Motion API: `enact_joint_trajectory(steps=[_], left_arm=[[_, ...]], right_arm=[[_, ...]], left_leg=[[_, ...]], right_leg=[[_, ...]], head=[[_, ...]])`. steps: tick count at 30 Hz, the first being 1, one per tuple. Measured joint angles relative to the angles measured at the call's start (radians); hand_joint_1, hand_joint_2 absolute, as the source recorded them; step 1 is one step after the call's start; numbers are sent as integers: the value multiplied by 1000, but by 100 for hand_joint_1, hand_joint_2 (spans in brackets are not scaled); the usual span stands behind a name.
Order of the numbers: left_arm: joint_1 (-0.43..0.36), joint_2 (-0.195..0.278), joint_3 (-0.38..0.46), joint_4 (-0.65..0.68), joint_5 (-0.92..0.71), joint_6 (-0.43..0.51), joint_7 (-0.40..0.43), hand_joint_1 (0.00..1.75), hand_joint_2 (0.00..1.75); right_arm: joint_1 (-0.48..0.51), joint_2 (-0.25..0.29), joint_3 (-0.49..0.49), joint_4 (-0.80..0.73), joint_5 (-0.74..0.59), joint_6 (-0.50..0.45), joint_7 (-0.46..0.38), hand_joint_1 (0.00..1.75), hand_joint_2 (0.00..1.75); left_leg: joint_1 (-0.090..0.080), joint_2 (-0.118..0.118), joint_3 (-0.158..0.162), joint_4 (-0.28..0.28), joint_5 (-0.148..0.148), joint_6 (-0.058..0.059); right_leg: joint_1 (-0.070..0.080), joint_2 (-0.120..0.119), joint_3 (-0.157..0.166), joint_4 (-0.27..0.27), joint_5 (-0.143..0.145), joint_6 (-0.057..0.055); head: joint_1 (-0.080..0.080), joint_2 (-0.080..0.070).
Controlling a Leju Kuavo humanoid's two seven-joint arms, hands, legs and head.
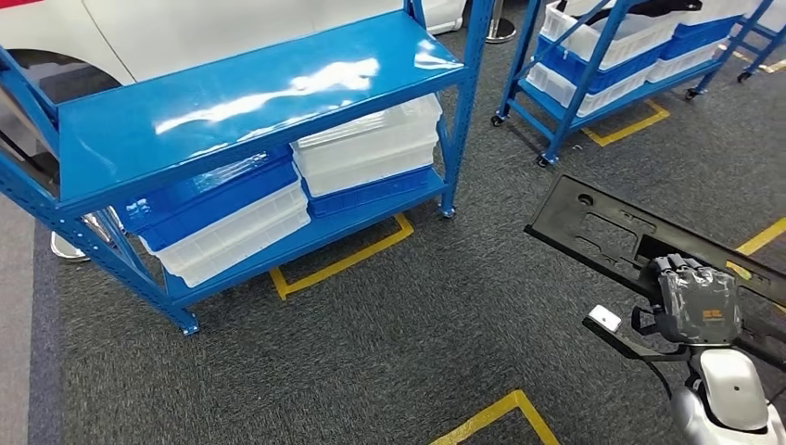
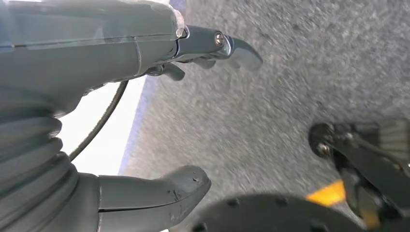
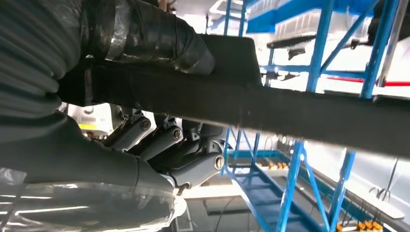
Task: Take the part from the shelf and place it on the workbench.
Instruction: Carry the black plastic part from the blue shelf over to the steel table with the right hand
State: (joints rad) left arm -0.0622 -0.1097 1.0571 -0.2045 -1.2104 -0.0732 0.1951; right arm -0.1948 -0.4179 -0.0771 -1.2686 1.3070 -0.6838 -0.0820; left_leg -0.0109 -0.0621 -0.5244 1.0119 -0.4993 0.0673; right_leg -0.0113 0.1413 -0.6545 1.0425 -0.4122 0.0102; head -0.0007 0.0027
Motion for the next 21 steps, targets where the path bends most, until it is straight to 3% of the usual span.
enact_joint_trajectory(steps=[2,4,6,7,8,10,12,13,15,17,19,21], left_arm=[[0,-2,3,0,4,1,2,0,175],[3,-3,5,0,6,2,5,0,175],[5,-3,7,0,6,2,9,0,175],[5,-4,7,0,6,2,10,0,175],[4,-5,8,0,6,2,11,0,175],[4,-5,11,0,6,1,12,0,175],[2,-5,14,0,6,1,14,0,175],[1,-5,15,0,6,1,14,0,175],[-3,-5,15,0,6,0,15,0,175],[-4,-6,15,0,6,0,15,0,175],[-2,-6,17,0,5,0,15,0,175],[1,-6,19,0,4,-1,15,0,175]], right_arm=[[7,-9,-8,-9,-2,3,-1,175,175],[7,-13,-17,-15,-5,5,-1,175,175],[14,-13,-22,-19,-7,10,-1,175,175],[18,-13,-24,-20,-9,13,-2,175,175],[22,-14,-27,-20,-10,16,-2,175,175],[23,-17,-35,-24,-13,19,-2,175,175],[24,-21,-45,-32,-20,20,-2,175,175],[27,-24,-50,-35,-23,21,-4,175,175],[39,-32,-64,-43,-29,24,-7,175,175],[46,-39,-80,-50,-32,27,-11,175,175],[47,-43,-93,-58,-37,31,-12,175,175],[55,-43,-102,-62,-48,36,-13,175,175]], left_leg=[[4,30,10,-28,18,-3],[5,60,12,-41,26,-3],[6,91,10,-41,25,-4],[7,107,10,-40,24,-7],[9,121,9,-37,21,-11],[12,147,8,-25,11,-26],[9,168,5,-11,-3,-43],[7,177,6,-8,-7,-50],[8,188,11,-5,-14,-61],[14,142,1,28,-43,-71],[18,82,-45,138,-110,-73],[18,68,-103,263,-163,-70]], right_leg=[[4,-49,-17,32,-25,11],[1,-114,-65,135,-88,24],[-12,-134,-108,238,-128,39],[-19,-138,-107,247,-123,46],[-26,-144,-86,216,-102,54],[-31,-179,-8,90,-53,66],[-26,-203,38,8,-34,53],[-21,-203,40,-1,-38,41],[-19,-180,36,-1,-36,18],[-21,-162,33,-5,-31,2],[-19,-141,30,-7,-27,-10],[-14,-116,26,-6,-25,-16]], head=[[1,0],[2,0],[2,0],[2,0],[2,0],[2,0],[0,0],[0,0],[-1,0],[-1,0],[-1,0],[-1,0]])
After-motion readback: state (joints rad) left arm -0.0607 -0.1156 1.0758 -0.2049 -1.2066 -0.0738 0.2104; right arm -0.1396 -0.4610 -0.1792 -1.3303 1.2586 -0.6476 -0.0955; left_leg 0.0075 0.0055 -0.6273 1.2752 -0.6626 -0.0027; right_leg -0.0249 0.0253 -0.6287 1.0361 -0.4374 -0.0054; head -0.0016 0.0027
